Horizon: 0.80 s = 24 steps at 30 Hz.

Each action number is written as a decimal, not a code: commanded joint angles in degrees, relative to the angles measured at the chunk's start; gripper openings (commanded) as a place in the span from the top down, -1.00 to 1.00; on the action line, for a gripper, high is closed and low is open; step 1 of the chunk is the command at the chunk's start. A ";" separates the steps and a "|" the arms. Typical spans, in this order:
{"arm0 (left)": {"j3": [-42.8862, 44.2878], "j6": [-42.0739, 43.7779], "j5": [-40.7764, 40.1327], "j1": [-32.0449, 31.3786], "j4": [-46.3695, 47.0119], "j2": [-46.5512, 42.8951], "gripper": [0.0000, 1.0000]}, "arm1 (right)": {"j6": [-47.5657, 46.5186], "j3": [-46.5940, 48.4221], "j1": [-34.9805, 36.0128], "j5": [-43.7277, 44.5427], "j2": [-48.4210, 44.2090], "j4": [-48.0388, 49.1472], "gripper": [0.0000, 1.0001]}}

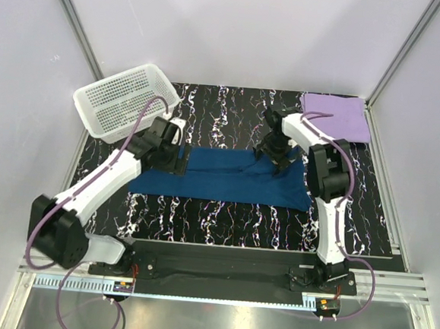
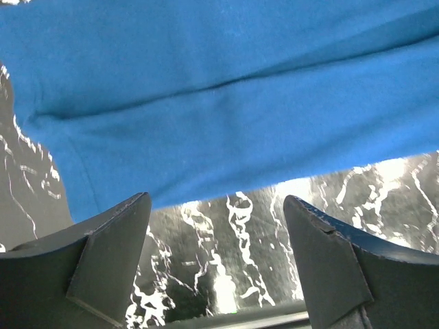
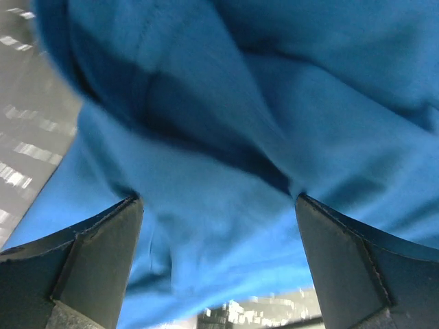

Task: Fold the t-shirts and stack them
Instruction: Fold the tshirt

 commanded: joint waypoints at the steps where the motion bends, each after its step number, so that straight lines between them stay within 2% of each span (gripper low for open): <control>1: -1.74 -2.83 -1.47 -0.32 0.65 -6.65 -0.67 | 1.11 4.42 1.81 4.53 4.32 -2.25 -1.00; 4: -2.45 -4.06 -2.61 -0.32 -0.58 -10.00 -0.67 | -0.11 6.53 2.25 5.93 7.30 -1.03 -0.98; 7: -2.80 -5.56 -3.49 -0.32 -1.20 -13.70 -0.67 | -4.06 12.67 2.95 8.13 12.57 -2.43 -0.97; 10: -3.59 -6.61 -4.54 -0.32 -1.46 -16.51 -0.67 | -12.49 23.99 4.26 11.73 19.50 -3.48 -0.96; 11: -3.77 -6.96 -4.81 -0.32 -1.64 -16.96 -0.67 | -17.47 31.16 4.70 12.95 21.36 -3.57 -0.96; 13: -4.12 -7.41 -5.51 -0.32 -2.69 -18.01 -0.67 | -22.42 39.71 4.79 13.14 27.76 -3.65 -0.96; 14: -4.12 -8.02 -5.95 -0.32 -3.22 -18.36 -0.67 | -27.06 47.67 4.62 13.06 29.80 -2.88 -0.95; 16: -4.47 -8.90 -6.39 -0.32 -4.71 -19.50 -0.67 | -32.61 53.27 4.71 12.79 33.14 0.19 -0.96; 17: -4.38 -10.12 -7.09 -0.24 -5.24 -19.94 -0.67 | -37.60 54.07 4.79 13.66 33.07 4.91 -0.96; 20: -3.51 -12.41 -9.72 -0.23 -7.70 -21.35 -0.71 | -43.78 48.05 4.71 16.91 27.47 15.80 -0.99; 22: -3.33 -11.28 -9.12 -0.23 -6.74 -20.31 -0.75 | -44.68 47.14 4.62 16.57 22.73 18.66 -1.00; 24: -2.89 -8.56 -7.81 -0.15 -4.74 -18.20 -0.78 | -43.55 50.46 4.62 15.43 19.47 17.62 -0.99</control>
